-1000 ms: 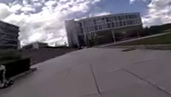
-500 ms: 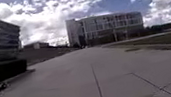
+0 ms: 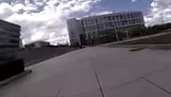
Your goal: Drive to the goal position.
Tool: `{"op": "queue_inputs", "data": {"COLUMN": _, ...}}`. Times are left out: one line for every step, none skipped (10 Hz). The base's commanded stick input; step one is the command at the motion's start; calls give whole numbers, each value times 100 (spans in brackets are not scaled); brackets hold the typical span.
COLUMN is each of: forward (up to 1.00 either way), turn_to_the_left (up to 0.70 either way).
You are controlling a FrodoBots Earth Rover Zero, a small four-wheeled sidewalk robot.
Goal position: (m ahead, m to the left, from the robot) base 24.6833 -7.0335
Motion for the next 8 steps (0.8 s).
{"op": "queue_inputs", "data": {"forward": 70, "turn_to_the_left": 0}}
{"op": "queue_inputs", "data": {"forward": 70, "turn_to_the_left": 0}}
{"op": "queue_inputs", "data": {"forward": 70, "turn_to_the_left": 0}}
{"op": "queue_inputs", "data": {"forward": 70, "turn_to_the_left": 0}}
{"op": "queue_inputs", "data": {"forward": 70, "turn_to_the_left": 0}}
{"op": "queue_inputs", "data": {"forward": 70, "turn_to_the_left": 0}}
{"op": "queue_inputs", "data": {"forward": 70, "turn_to_the_left": 0}}
{"op": "queue_inputs", "data": {"forward": 70, "turn_to_the_left": 0}}
